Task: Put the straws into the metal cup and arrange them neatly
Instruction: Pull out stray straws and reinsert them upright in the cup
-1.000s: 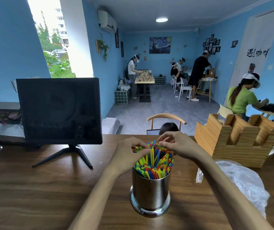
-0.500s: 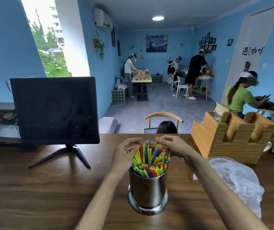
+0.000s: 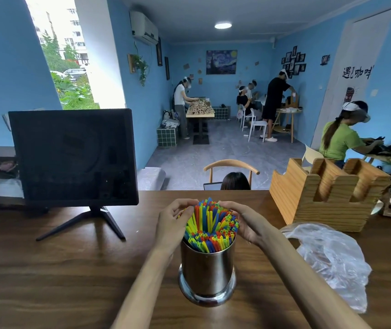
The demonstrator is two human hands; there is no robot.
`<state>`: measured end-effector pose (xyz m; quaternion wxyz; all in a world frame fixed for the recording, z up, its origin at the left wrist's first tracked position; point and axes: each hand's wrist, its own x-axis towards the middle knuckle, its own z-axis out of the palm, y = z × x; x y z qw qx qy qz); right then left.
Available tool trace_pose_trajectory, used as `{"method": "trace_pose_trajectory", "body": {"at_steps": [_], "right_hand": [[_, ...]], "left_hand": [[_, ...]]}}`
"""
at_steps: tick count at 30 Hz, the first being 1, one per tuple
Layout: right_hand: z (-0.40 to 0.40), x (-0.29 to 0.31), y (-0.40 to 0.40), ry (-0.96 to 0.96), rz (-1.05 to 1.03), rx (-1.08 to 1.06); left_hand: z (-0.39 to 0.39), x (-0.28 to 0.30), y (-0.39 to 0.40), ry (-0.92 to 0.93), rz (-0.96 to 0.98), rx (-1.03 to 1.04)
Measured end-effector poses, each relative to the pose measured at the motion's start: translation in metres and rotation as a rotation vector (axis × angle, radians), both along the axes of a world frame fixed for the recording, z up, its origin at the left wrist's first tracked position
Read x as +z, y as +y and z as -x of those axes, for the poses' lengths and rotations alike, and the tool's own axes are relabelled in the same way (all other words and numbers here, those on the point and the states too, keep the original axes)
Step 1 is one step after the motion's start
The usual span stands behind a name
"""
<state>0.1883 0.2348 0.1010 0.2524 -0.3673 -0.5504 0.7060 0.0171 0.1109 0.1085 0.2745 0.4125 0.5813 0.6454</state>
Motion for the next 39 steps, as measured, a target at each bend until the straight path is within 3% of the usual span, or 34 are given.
{"method": "trace_pose_trajectory", "body": {"at_steps": [9,18,23,25,29,33,35,39], "right_hand": [[-0.001,0.032,-0.009,-0.164,-0.463,-0.065],[0.004,0.042,-0.007,-0.252,-0.657,-0.038],[0.004,0.06,-0.01,-0.136,-0.741,-0.108],[0.003,0.069,-0.01,-0.081,-0.785,-0.159],[0.0,0.09,-0.015,0.049,-0.89,-0.338],[-0.005,0.113,-0.029,0.209,-0.996,-0.552],[-0.005,0.119,-0.041,0.276,-1.07,-0.574],[0.003,0.11,-0.077,0.253,-1.49,-0.515]], "left_hand": [[-0.003,0.0,-0.003,-0.025,-0.001,0.01],[-0.004,0.0,-0.005,-0.03,-0.002,0.017],[-0.005,0.002,-0.006,0.008,0.021,0.024],[-0.005,0.005,-0.007,0.108,0.038,0.036],[0.001,0.012,-0.011,0.518,0.044,0.069],[-0.007,0.026,-0.025,0.739,-0.089,0.262],[-0.018,0.035,-0.032,0.663,-0.141,0.292],[-0.034,0.069,-0.034,0.043,0.06,-0.084]]}}
